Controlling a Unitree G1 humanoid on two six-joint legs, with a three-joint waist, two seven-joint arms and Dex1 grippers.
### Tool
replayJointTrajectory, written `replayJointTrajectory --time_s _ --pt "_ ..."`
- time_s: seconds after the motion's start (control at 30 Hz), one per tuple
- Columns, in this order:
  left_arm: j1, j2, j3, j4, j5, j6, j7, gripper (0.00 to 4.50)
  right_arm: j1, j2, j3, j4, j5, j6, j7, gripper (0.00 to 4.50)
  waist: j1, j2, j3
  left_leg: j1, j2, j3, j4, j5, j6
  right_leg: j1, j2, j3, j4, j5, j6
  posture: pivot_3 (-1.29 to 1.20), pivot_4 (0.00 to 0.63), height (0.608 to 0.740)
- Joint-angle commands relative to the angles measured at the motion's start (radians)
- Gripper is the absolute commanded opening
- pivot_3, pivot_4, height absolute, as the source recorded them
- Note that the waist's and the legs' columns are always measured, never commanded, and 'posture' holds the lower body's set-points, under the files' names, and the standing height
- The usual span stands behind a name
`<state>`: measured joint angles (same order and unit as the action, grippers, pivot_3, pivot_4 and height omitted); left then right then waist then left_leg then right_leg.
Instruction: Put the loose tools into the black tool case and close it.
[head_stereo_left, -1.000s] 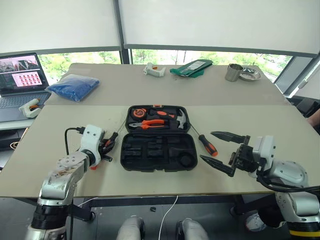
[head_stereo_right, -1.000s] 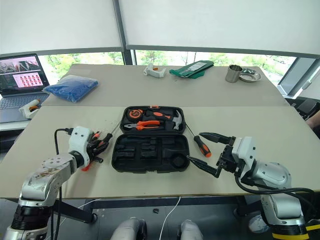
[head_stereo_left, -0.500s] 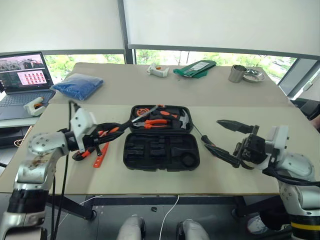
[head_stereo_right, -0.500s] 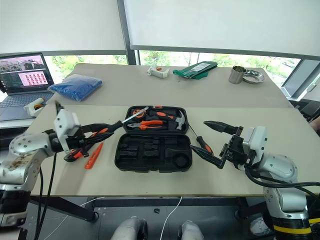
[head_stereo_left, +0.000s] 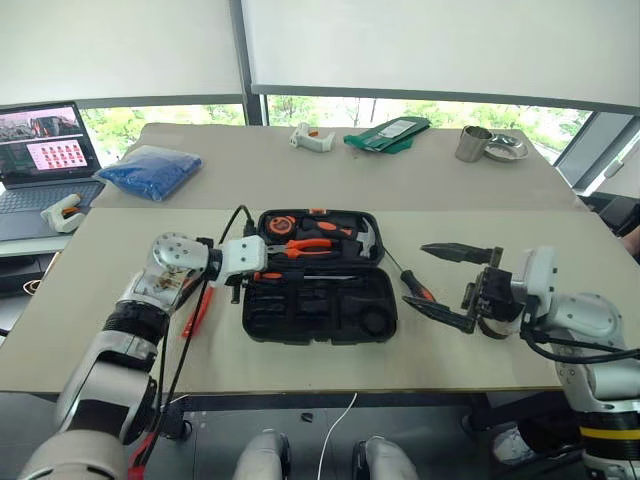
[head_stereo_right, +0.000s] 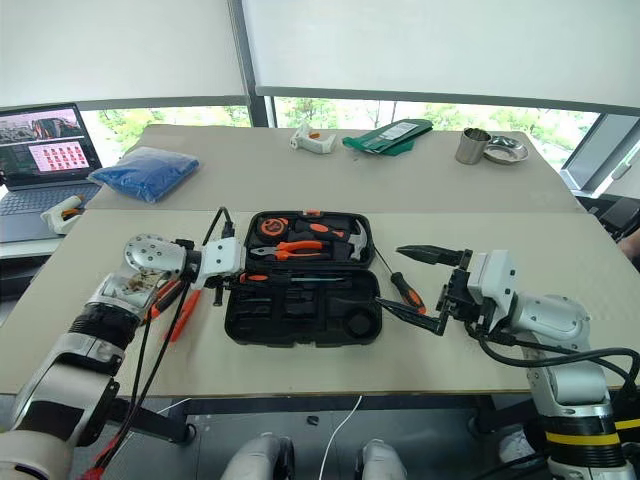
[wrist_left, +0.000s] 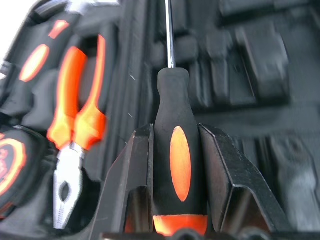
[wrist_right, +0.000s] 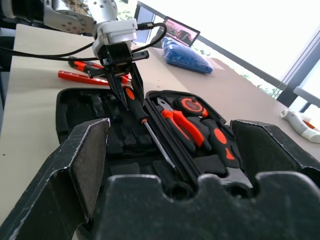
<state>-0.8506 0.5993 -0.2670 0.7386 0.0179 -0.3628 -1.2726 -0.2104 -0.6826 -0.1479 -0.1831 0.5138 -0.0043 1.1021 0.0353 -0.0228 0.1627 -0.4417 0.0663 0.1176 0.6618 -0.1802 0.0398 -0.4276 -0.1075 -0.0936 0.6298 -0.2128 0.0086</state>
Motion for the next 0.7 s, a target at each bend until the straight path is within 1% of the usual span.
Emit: replayJointTrajectory --time_s 0.03,0.13,0.3,0.37,0.43,0.5,0.53,0.57,0.6,0.7 --pt "-0.04 -0.005 -0.012 0.063 0.045 -0.051 0.008 0.87 -0.005 -0.01 -0.008 -0.027 0.005 0.007 0.0 4.5 0.001 0.0 0.0 0.0 0.0 0.0 0.0 0.0 0.0 0.0 0.0 0.0 0.0 0.0 0.0 0.0 0.15 0.74" --pt "-0.057 -0.023 -0.003 0.109 0.065 -0.043 0.054 0.87 0.0 -0.01 -0.009 -0.032 0.007 0.011 -0.002 4.5 0.002 0.0 0.0 0.0 0.0 -0.003 0.0 0.0 0.0 0.0 0.0 0.0 0.0 0.0 0.0 0.0 0.15 0.74" --pt "-0.057 -0.023 -0.02 0.135 0.105 -0.085 0.053 0.87 0.016 -0.007 -0.008 -0.046 0.011 0.019 -0.008 4.5 0.002 0.0 0.0 0.0 0.0 -0.003 0.001 0.0 0.0 0.001 0.0 0.0 0.001 0.0 0.0 0.0 0.15 0.74" --pt "-0.058 -0.026 -0.013 0.142 0.103 -0.082 0.058 0.87 0.016 -0.007 -0.008 -0.048 0.013 0.022 -0.01 4.5 0.002 0.0 0.0 0.0 0.0 -0.003 0.001 0.0 0.0 0.001 0.0 0.0 0.001 0.0 0.0 0.0 0.15 0.74" --pt "-0.054 -0.039 0.009 0.134 0.067 -0.073 0.043 0.87 0.018 -0.007 -0.006 -0.049 0.015 0.027 -0.01 4.5 0.001 0.0 0.0 0.001 0.0 -0.003 0.001 0.0 0.0 0.001 0.0 0.0 0.001 0.0 0.0 0.0 0.15 0.74" --pt "-0.052 -0.059 0.045 0.125 0.021 -0.085 0.052 1.87 0.02 -0.008 -0.004 -0.051 0.017 0.033 -0.009 4.5 0.001 0.0 0.0 0.0 0.0 -0.004 0.002 0.0 0.0 0.001 0.0 0.0 0.002 0.0 0.0 0.0 0.15 0.74" --pt "-0.051 -0.073 0.074 0.119 -0.012 -0.091 0.067 2.06 0.023 -0.008 -0.004 -0.053 0.018 0.037 -0.009 4.5 0.002 0.0 0.0 0.0 0.0 -0.004 0.002 0.0 0.0 0.001 0.0 0.0 0.002 0.0 0.0 0.0 0.15 0.74" --pt "-0.051 -0.085 0.1 0.114 -0.039 -0.087 0.077 2.45 0.025 -0.009 -0.004 -0.054 0.019 0.042 -0.008 4.5 0.003 0.0 0.0 0.0 0.0 -0.004 0.002 0.0 0.0 0.001 0.0 0.0 0.002 0.0 0.0 0.0 0.15 0.74" --pt "-0.047 -0.095 0.123 0.101 -0.072 -0.072 0.069 2.72 0.029 -0.009 -0.004 -0.056 0.022 0.048 -0.009 4.5 0.004 0.0 0.0 0.0 0.0 -0.004 0.002 0.0 0.0 0.001 0.0 0.0 0.002 0.0 0.0 0.0 0.15 0.74" --pt "-0.02 -0.109 0.168 0.068 -0.134 -0.023 0.043 2.72 0.036 -0.005 -0.005 -0.059 0.029 0.065 -0.014 4.5 0.001 0.0 0.0 0.0 0.0 -0.005 0.003 0.0 0.0 0.001 0.0 0.0 0.002 0.0 0.0 0.0 0.15 0.74"
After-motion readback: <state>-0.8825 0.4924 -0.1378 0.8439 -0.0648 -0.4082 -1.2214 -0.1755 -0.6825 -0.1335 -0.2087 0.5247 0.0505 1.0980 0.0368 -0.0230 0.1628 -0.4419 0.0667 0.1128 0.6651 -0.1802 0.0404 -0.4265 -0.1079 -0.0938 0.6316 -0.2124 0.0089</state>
